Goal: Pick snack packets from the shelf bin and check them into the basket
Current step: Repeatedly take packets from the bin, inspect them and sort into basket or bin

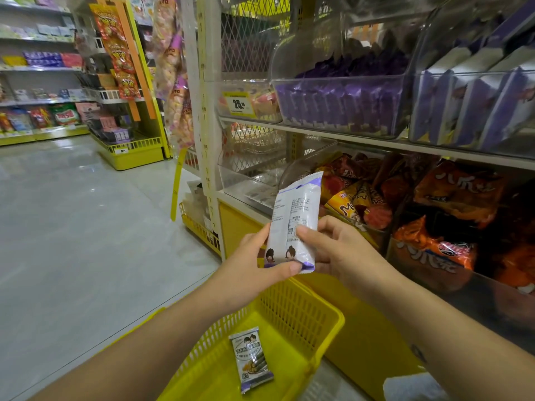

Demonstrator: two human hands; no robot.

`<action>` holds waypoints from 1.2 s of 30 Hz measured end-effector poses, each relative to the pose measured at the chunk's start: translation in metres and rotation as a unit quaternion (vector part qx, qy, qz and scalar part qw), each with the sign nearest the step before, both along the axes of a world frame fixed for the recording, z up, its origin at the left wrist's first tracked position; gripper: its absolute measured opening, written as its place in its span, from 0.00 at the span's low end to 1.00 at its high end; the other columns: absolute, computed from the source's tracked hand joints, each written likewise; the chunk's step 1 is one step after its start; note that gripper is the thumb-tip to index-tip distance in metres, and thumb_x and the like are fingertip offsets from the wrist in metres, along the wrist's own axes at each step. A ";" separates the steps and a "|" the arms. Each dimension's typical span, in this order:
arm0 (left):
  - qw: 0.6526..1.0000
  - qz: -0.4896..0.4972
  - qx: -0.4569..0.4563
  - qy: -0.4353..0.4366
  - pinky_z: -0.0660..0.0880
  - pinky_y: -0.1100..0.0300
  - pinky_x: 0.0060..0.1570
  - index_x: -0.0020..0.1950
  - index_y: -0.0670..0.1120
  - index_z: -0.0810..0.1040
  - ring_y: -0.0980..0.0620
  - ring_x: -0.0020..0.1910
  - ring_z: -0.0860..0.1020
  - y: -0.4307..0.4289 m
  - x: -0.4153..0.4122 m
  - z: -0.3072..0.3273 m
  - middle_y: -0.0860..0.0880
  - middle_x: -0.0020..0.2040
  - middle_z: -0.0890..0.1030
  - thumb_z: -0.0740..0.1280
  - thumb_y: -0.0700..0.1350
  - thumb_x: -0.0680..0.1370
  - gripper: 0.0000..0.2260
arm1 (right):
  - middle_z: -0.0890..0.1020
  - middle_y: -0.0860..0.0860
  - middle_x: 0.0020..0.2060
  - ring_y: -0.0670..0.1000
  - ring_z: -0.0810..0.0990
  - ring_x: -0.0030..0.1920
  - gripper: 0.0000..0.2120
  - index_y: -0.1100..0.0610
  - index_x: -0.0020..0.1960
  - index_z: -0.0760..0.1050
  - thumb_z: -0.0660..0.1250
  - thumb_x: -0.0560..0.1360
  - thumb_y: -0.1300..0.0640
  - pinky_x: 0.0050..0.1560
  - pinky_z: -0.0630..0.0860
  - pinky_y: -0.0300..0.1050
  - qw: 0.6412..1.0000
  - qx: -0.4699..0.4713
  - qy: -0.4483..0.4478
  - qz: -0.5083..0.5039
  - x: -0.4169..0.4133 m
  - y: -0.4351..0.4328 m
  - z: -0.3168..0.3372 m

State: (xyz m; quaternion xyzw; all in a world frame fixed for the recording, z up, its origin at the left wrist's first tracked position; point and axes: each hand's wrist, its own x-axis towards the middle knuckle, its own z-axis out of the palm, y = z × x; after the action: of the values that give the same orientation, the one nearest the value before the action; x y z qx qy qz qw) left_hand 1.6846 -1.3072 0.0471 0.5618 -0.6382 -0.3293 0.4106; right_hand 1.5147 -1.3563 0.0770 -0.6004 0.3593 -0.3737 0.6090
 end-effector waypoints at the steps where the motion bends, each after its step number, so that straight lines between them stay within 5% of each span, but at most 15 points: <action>1: 1.000 -0.019 0.012 0.007 0.76 0.55 0.62 0.72 0.67 0.63 0.62 0.61 0.75 0.001 0.001 0.001 0.59 0.63 0.75 0.70 0.65 0.67 0.35 | 0.83 0.62 0.50 0.58 0.83 0.48 0.10 0.60 0.49 0.72 0.68 0.75 0.55 0.46 0.81 0.52 1.000 -0.009 0.000 -0.001 0.000 0.000 0.001; 6: 0.994 -0.046 0.039 0.090 0.74 0.73 0.48 0.67 0.59 0.70 0.65 0.55 0.80 0.006 -0.002 0.009 0.65 0.57 0.81 0.66 0.51 0.77 0.19 | 0.80 0.65 0.55 0.66 0.80 0.52 0.18 0.67 0.59 0.68 0.66 0.75 0.57 0.54 0.75 0.69 0.999 -0.009 -0.028 0.030 0.001 0.005 0.002; 10: 0.994 -0.004 0.034 0.104 0.76 0.70 0.45 0.64 0.61 0.71 0.62 0.50 0.82 0.004 -0.008 0.007 0.58 0.53 0.84 0.67 0.37 0.77 0.22 | 0.78 0.67 0.56 0.61 0.77 0.49 0.22 0.64 0.58 0.68 0.66 0.71 0.50 0.57 0.69 0.73 0.998 -0.013 -0.031 0.052 0.005 0.011 0.000; 15: 0.991 0.065 0.057 0.105 0.81 0.52 0.49 0.53 0.72 0.72 0.56 0.45 0.83 0.002 -0.014 0.007 0.56 0.48 0.84 0.67 0.46 0.65 0.24 | 0.81 0.63 0.48 0.56 0.78 0.43 0.14 0.61 0.53 0.68 0.65 0.75 0.52 0.46 0.74 0.57 0.997 -0.051 0.004 0.063 0.009 0.011 -0.006; 19: 0.987 0.081 0.076 0.118 0.81 0.48 0.51 0.64 0.61 0.69 0.51 0.47 0.84 0.003 -0.010 0.009 0.51 0.47 0.86 0.68 0.42 0.72 0.24 | 0.79 0.55 0.43 0.52 0.78 0.40 0.14 0.63 0.55 0.68 0.63 0.77 0.54 0.38 0.74 0.45 0.996 -0.056 0.021 0.072 0.010 0.011 -0.007; 25: 0.982 0.095 0.111 0.123 0.77 0.46 0.58 0.54 0.51 0.82 0.49 0.44 0.85 0.008 -0.002 0.021 0.49 0.46 0.86 0.63 0.46 0.78 0.10 | 0.80 0.57 0.46 0.55 0.79 0.44 0.12 0.61 0.55 0.69 0.63 0.77 0.53 0.47 0.76 0.54 0.995 -0.030 0.022 0.091 0.012 0.015 -0.006; 33: 0.966 0.091 0.192 0.150 0.79 0.51 0.51 0.57 0.47 0.80 0.46 0.45 0.85 0.003 0.011 0.020 0.45 0.47 0.86 0.63 0.57 0.69 0.22 | 0.78 0.57 0.44 0.57 0.77 0.45 0.08 0.61 0.53 0.68 0.63 0.78 0.57 0.46 0.74 0.55 0.994 -0.016 0.012 0.104 0.013 0.020 -0.010; 36: 0.959 0.072 0.221 0.164 0.78 0.49 0.53 0.59 0.47 0.78 0.46 0.47 0.85 0.000 0.017 0.015 0.45 0.48 0.86 0.59 0.59 0.77 0.21 | 0.77 0.58 0.46 0.57 0.77 0.45 0.09 0.61 0.55 0.68 0.63 0.78 0.57 0.42 0.76 0.51 0.993 -0.003 0.025 0.114 0.012 0.019 -0.012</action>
State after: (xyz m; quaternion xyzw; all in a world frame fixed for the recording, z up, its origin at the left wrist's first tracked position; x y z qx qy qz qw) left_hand 1.7014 -1.3069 0.0625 0.6214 -0.4311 -0.5196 0.3976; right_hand 1.5269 -1.3374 0.0653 -0.6481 0.3024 -0.2879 0.6369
